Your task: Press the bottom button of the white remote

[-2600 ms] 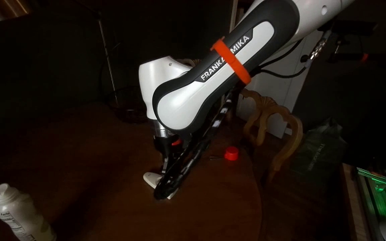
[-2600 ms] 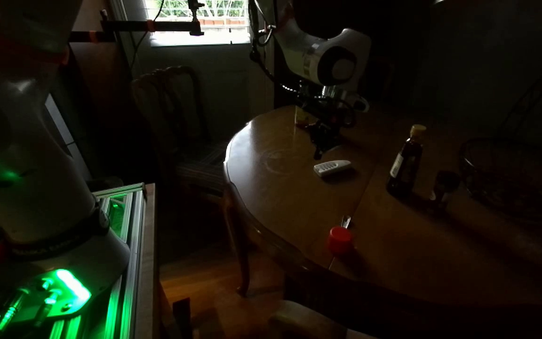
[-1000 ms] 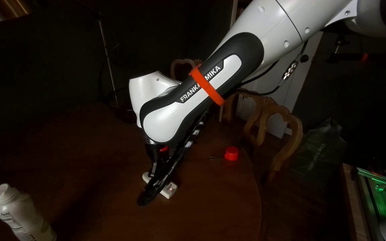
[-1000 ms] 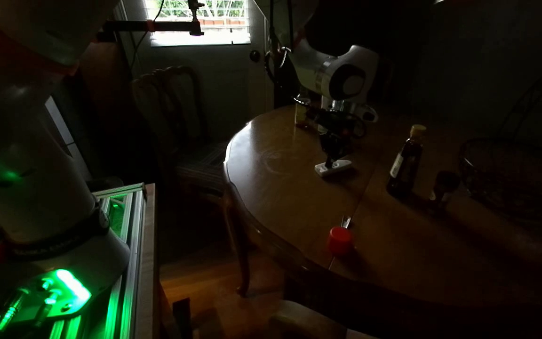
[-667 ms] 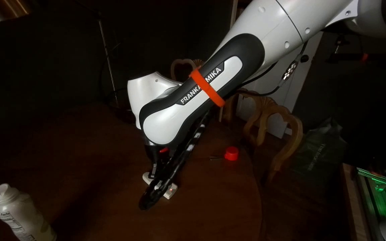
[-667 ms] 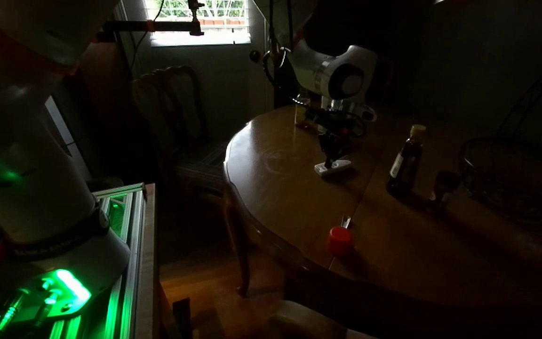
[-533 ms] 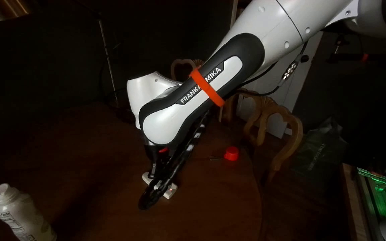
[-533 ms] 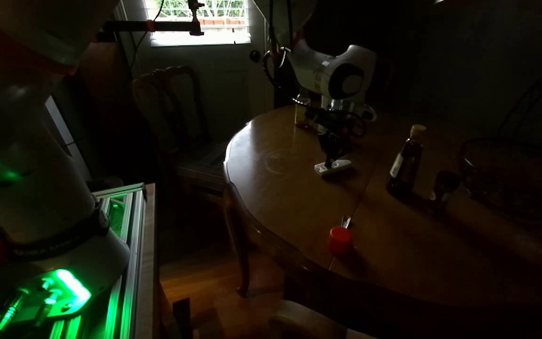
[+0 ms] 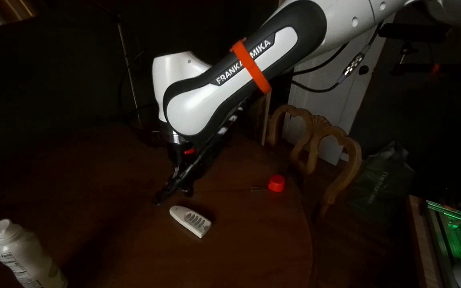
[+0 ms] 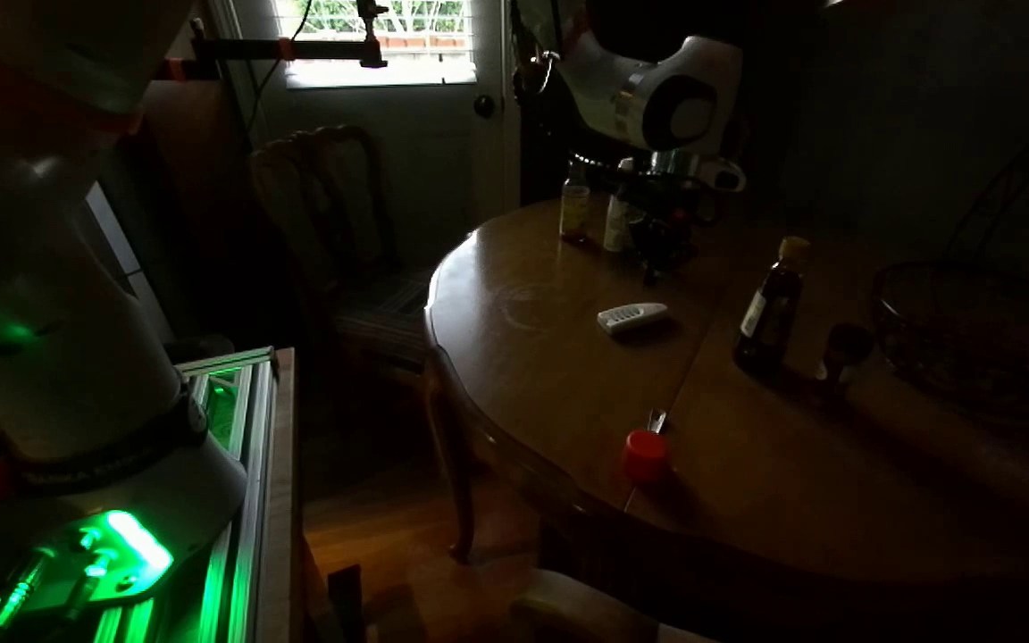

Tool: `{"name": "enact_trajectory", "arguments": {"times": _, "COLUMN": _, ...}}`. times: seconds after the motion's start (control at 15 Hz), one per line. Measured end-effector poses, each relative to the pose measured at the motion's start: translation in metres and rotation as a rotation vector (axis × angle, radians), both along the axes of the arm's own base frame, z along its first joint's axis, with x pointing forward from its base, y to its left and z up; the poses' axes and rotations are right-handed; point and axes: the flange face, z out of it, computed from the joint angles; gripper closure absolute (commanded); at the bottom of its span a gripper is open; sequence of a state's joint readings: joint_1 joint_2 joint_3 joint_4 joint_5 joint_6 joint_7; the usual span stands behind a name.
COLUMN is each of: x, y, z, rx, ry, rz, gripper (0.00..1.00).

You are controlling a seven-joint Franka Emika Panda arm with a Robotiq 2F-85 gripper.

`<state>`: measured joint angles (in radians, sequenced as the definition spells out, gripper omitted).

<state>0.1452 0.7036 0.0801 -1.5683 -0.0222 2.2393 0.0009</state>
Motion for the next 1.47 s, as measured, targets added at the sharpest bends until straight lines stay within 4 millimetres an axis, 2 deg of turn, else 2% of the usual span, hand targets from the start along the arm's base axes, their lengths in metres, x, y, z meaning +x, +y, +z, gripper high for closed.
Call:
{"name": "enact_trajectory", "arguments": {"times": 0.27, "x": 0.0, "y": -0.023, "z": 0.04, "rx": 0.034, "ry": -0.033, "rz": -0.032, "gripper": 0.35}}
{"name": "enact_trajectory", "arguments": {"times": 0.6, "x": -0.031, "y": -0.05, "z": 0.096, "rx": 0.073, "ry": -0.026, "rz": -0.009, "gripper": 0.0}}
{"name": "enact_trajectory", "arguments": {"times": 0.87, "x": -0.066, "y": -0.073, "z": 0.146, "rx": 0.084, "ry": 0.005, "rz": 0.018, "gripper": 0.0}}
{"name": "enact_trajectory", "arguments": {"times": 1.07, "x": -0.092, "y": -0.086, "z": 0.175, "rx": 0.08, "ry": 0.062, "rz": 0.035, "gripper": 0.0}}
{"name": "enact_trajectory", "arguments": {"times": 1.27, "x": -0.114, "y": -0.1, "z": 0.194, "rx": 0.084, "ry": 0.137, "rz": 0.085, "gripper": 0.0}}
{"name": "enact_trajectory", "arguments": {"times": 1.47, "x": -0.121, "y": -0.109, "z": 0.199, "rx": 0.089, "ry": 0.149, "rz": 0.104, "gripper": 0.0}}
